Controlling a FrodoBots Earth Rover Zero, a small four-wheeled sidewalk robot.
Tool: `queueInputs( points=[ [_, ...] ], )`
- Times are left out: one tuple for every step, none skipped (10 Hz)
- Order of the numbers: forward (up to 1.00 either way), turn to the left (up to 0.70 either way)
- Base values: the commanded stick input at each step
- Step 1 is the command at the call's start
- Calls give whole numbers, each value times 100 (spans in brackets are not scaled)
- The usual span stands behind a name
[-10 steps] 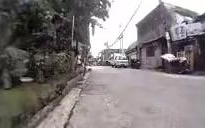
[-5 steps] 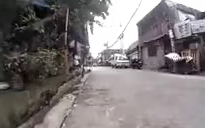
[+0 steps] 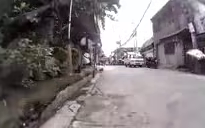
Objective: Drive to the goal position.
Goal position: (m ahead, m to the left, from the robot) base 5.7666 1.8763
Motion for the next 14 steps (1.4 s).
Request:
queueInputs(
  points=[
    [100, -27],
    [100, -27],
    [100, -27],
    [100, -27],
    [100, -27],
    [100, 0],
    [100, 0],
    [100, 0],
    [100, 0],
    [100, 0],
    [100, 0],
    [100, 8],
    [100, 27],
    [100, 19]
  ],
)
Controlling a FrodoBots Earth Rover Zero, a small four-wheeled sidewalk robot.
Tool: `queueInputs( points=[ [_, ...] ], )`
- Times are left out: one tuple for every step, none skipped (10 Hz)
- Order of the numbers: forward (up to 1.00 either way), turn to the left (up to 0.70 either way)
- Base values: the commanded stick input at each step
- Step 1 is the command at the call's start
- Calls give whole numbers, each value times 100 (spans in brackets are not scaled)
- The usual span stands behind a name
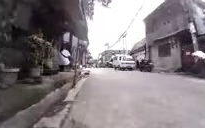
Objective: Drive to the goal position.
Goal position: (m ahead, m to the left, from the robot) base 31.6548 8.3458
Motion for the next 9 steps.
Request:
queueInputs(
  points=[
    [100, 0],
    [100, 0],
    [100, 0],
    [100, 0],
    [100, 0],
    [100, 0],
    [100, 0],
    [100, 0],
    [100, 0]
  ],
)
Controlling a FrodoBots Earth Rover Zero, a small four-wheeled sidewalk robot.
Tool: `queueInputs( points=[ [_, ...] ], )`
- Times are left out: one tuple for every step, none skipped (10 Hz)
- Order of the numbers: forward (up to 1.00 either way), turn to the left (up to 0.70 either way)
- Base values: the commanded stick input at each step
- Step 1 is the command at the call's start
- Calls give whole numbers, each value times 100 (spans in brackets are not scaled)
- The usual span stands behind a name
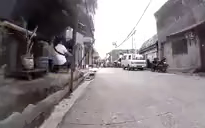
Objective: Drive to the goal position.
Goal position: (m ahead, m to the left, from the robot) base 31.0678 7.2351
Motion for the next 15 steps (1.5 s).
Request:
queueInputs(
  points=[
    [100, 0],
    [100, 0],
    [100, 0],
    [100, 0],
    [100, 0],
    [100, -24],
    [100, 0],
    [100, 0],
    [100, 0],
    [100, 0],
    [100, 0],
    [100, 0],
    [100, 0],
    [100, 0],
    [100, 0]
  ],
)
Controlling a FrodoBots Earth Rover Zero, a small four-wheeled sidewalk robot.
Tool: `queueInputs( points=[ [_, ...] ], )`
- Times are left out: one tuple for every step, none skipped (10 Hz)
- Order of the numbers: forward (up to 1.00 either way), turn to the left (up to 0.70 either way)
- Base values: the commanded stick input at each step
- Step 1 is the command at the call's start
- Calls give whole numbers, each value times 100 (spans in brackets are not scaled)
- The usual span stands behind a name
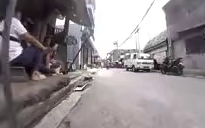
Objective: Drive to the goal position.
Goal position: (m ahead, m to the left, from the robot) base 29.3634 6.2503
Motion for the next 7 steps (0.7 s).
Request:
queueInputs(
  points=[
    [100, 0],
    [100, 0],
    [100, 0],
    [100, 0],
    [100, 0],
    [100, 27],
    [100, 27]
  ],
)
